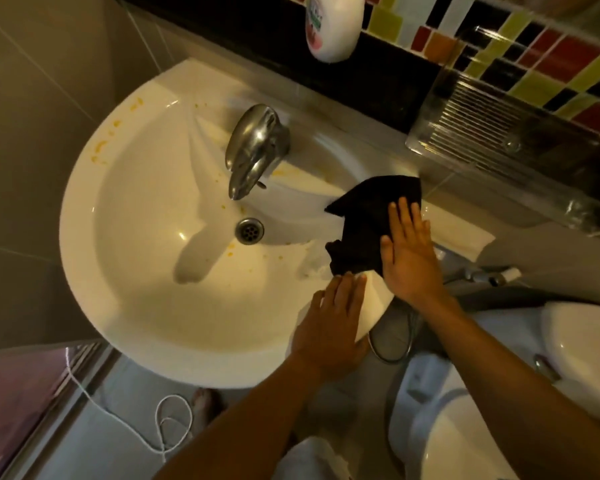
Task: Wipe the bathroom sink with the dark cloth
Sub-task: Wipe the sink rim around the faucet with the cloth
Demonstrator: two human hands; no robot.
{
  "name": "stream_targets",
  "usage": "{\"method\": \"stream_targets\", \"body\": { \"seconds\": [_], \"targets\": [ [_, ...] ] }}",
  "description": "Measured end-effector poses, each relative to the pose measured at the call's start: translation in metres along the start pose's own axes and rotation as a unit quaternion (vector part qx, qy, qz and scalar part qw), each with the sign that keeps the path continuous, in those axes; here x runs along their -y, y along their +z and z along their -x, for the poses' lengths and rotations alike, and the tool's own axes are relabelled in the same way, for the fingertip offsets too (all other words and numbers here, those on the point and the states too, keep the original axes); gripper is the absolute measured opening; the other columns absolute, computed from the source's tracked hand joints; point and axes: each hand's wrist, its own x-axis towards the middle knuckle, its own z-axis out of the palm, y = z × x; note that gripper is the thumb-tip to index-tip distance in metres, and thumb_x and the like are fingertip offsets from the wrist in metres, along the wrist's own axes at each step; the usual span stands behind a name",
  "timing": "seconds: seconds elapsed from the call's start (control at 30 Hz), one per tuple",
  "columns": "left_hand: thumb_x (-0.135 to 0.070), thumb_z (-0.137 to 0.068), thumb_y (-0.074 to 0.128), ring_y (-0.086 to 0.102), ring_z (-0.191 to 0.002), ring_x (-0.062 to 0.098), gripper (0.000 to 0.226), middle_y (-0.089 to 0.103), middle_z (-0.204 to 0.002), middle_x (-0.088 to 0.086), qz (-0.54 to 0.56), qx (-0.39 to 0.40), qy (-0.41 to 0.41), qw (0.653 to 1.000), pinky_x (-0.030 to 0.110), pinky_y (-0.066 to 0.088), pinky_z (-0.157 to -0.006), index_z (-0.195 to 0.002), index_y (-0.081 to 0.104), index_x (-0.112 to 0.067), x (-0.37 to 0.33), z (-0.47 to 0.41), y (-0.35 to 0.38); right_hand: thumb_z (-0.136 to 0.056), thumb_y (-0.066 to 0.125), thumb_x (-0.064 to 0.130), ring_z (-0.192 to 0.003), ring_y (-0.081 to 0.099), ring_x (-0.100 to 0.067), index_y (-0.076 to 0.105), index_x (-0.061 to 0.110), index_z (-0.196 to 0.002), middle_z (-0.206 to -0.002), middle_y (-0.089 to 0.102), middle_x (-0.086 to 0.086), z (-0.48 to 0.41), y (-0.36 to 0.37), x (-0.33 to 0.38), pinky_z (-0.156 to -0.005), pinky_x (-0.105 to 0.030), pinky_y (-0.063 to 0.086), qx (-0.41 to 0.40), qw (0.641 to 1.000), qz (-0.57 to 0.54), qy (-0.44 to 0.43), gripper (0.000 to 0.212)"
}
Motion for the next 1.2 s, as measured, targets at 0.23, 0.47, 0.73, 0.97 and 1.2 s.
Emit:
{"method": "stream_targets", "body": {
  "seconds": [0.23, 0.47, 0.73, 0.97, 1.2],
  "targets": [
    [-0.062, -0.075, 0.05, 0.054, -0.123, 0.028, 0.09, 0.045, -0.145, 0.011, -0.028, -0.009, 0.006, 1.0, 0.039, 0.052, -0.092, -0.148, 0.027, -0.013, 0.002, -0.001, 0.007, -0.097, 0.015, 0.039, -0.149, 0.008, -0.022, 0.01, 0.017, -0.152, -0.161, 0.015, -0.006, -0.067, -0.001, 0.008, -0.121, -0.045, 0.001, 0.005, 0.991, 0.126, -0.037, 0.06],
    [-0.054, -0.091, 0.046, 0.047, -0.13, 0.026, 0.063, 0.047, -0.144, 0.008, 0.088, 0.01, 0.003, 0.996, 0.045, 0.037, -0.108, -0.143, 0.034, -0.019, 0.015, -0.017, -0.028, -0.095, 0.012, 0.039, -0.148, 0.014, -0.021, 0.012, 0.019, -0.152, -0.16, 0.021, -0.004, -0.089, 0.005, 0.006, -0.121, -0.044, 0.006, -0.006, 0.99, 0.14, -0.032, 0.06],
    [-0.044, -0.09, 0.048, 0.04, -0.135, 0.032, 0.055, 0.048, -0.141, 0.013, -0.112, -0.217, 0.002, 0.97, 0.049, 0.033, -0.109, -0.136, 0.047, -0.014, 0.098, -0.117, -0.183, -0.097, 0.012, 0.038, -0.148, 0.017, -0.021, 0.017, 0.02, -0.151, -0.159, 0.025, -0.003, -0.088, 0.004, 0.01, -0.121, -0.045, 0.007, -0.029, 0.993, 0.113, -0.021, 0.058],
    [-0.043, -0.092, 0.051, 0.058, -0.108, 0.038, 0.06, 0.043, -0.14, 0.012, 0.049, -0.021, -0.134, 0.99, 0.048, 0.051, -0.092, -0.146, 0.028, -0.028, 0.14, -0.159, -0.198, -0.097, 0.021, 0.034, -0.148, 0.017, -0.027, 0.016, 0.015, -0.151, -0.159, 0.024, -0.008, -0.098, 0.01, 0.032, -0.12, -0.049, 0.01, -0.041, 0.987, 0.156, 0.014, 0.058],
    [-0.039, -0.093, 0.051, 0.063, -0.088, 0.035, 0.051, 0.048, -0.131, 0.009, 0.056, -0.062, -0.099, 0.992, 0.046, 0.056, -0.079, -0.14, 0.034, -0.029, 0.145, -0.161, -0.189, -0.097, 0.011, 0.036, -0.148, 0.018, -0.026, 0.019, 0.013, -0.15, -0.158, 0.026, -0.008, -0.139, 0.008, 0.06, -0.119, -0.048, 0.019, -0.039, 0.969, 0.2, -0.138, 0.059]
  ]
}}
